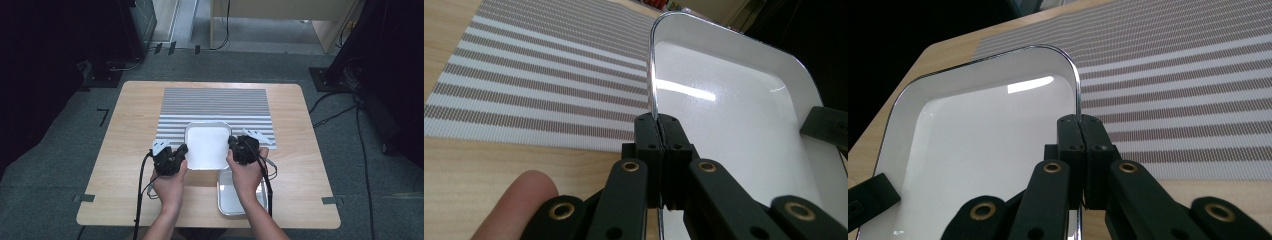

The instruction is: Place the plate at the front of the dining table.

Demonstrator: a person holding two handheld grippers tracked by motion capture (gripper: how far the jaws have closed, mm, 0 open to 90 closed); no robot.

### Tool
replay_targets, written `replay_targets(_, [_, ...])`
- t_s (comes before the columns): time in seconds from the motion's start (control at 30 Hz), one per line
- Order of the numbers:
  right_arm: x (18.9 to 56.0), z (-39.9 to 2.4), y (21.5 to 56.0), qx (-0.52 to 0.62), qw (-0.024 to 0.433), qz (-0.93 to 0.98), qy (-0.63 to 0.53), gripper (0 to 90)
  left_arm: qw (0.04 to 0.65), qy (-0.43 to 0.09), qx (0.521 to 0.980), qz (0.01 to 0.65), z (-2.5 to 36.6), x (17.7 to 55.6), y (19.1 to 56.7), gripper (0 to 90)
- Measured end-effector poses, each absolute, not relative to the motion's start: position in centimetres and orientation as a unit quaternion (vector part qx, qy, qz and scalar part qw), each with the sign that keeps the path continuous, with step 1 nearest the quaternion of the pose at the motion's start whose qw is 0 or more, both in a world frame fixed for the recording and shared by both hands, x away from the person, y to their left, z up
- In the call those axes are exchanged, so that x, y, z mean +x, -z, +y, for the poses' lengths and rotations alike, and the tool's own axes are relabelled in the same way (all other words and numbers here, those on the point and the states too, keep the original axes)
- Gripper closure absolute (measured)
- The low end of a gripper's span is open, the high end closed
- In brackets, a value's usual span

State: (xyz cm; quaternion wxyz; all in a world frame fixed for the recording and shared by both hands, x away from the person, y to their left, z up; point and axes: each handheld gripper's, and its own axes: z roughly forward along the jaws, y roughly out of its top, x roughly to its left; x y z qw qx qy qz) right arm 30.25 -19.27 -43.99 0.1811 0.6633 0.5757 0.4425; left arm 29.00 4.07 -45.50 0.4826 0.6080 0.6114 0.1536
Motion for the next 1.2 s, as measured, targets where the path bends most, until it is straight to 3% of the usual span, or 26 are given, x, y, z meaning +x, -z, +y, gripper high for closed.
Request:
replay_targets(0.77, [37.6, -18.7, 43.0, 0.658, 0.185, 0.597, -0.420, 89.8, 0.469, -0.128, 0.609, 0.627, 4.4, 36.2, 45.3, 89.5])
replay_targets(1.2, [41.3, -19.7, 44.3, 0.651, 0.182, 0.616, -0.404, 89.1, 0.456, -0.115, 0.616, 0.632, 3.5, 39.6, 46.4, 89.3])
